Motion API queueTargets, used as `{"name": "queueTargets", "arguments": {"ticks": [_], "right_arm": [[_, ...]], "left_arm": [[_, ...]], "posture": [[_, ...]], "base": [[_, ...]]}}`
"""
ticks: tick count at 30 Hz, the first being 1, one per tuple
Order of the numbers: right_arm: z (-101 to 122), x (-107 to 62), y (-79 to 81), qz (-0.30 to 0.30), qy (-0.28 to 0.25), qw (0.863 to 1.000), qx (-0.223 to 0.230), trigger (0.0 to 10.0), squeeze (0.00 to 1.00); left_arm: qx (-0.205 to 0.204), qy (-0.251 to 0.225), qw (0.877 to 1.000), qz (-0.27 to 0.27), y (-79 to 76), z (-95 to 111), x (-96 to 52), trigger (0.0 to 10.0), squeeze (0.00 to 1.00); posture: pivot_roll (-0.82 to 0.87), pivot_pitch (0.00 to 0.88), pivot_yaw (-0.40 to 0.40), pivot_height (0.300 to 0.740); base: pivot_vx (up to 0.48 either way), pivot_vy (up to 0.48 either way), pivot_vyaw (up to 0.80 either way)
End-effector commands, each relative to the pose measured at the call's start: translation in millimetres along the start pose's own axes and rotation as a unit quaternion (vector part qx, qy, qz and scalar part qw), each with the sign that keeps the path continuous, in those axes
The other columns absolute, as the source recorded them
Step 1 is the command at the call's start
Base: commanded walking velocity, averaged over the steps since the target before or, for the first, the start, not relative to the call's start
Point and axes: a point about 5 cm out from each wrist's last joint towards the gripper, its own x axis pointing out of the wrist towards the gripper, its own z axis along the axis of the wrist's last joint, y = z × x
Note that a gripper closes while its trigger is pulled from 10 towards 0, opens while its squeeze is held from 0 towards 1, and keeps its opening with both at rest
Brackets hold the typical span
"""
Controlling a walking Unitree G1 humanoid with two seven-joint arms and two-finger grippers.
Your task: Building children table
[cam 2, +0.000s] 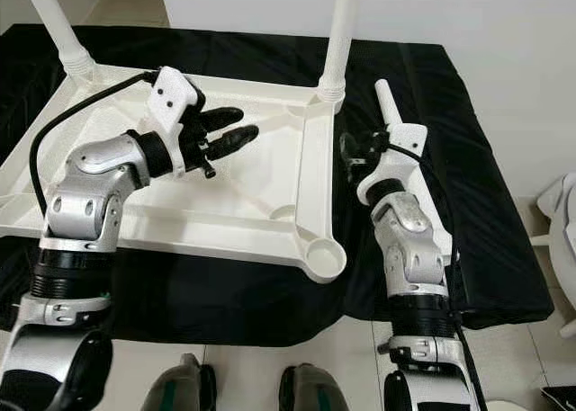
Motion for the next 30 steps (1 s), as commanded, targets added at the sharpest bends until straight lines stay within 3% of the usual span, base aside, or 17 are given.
{"name": "queueTargets", "arguments": {"ticks": [1, 6, 10, 13, 14, 20, 24, 30], "right_arm": [[-1, 1.5, -2.7, -0.017, -0.004, 1.0, -0.003, 10.0, 1.0], [-2, 6.9, -11.3, -0.062, 0.001, 0.998, -0.023, 10.0, 1.0], [-2, 11.3, -28.4, -0.142, 0.019, 0.988, -0.058, 10.0, 1.0], [-2, 12.5, -34.0, -0.169, 0.03, 0.983, -0.072, 10.0, 1.0], [-2, 13.9, -37.1, -0.183, 0.034, 0.98, -0.068, 10.0, 0.0], [-4, 19.6, -40.1, -0.222, 0.059, 0.971, -0.07, 10.0, 0.0], [-10, 20.3, -40.1, -0.234, 0.081, 0.967, -0.066, 10.0, 0.0], [-27, 17.0, -51.0, -0.288, 0.177, 0.94, -0.038, 10.0, 0.0]], "left_arm": [[-0.016, -0.006, 0.976, 0.218, 21.1, 0, -7.0, 10.0, 0.0], [-0.063, 0.008, 0.959, 0.275, 26.3, -6, -8.9, 10.0, 0.0], [-0.091, 0.019, 0.959, 0.267, 24.5, -11, -11.3, 10.0, 0.0], [-0.097, 0.021, 0.959, 0.264, 22.2, -11, -11.2, 10.0, 0.0], [-0.1, 0.023, 0.961, 0.257, 17.5, -11, -10.3, 10.0, 0.0], [-0.096, 0.037, 0.967, 0.235, 0.0, -14, -5.3, 10.0, 0.0], [-0.094, 0.039, 0.964, 0.244, -3.8, -15, -4.0, 10.0, 0.0], [-0.103, 0.053, 0.963, 0.243, -14.2, -20, -4.3, 10.0, 0.0]], "posture": [[-0.02, 0.063, -0.034, 0.74], [-0.01, 0.057, -0.038, 0.74], [-0.01, 0.054, -0.045, 0.74], [-0.01, 0.053, -0.047, 0.74], [-0.01, 0.054, -0.048, 0.74], [0.0, 0.048, -0.053, 0.74], [0.0, 0.043, -0.054, 0.74], [0.0, 0.036, -0.05, 0.74]], "base": [[0.0, 0.0, 0.0], [0.0, 0.0, 0.0], [0.0, 0.0, 0.0], [0.0, 0.0, 0.0], [0.0, 0.0, 0.0], [0.0, 0.0, 0.0], [0.0, 0.0, 0.0], [0.0, 0.0, 0.0]]}}
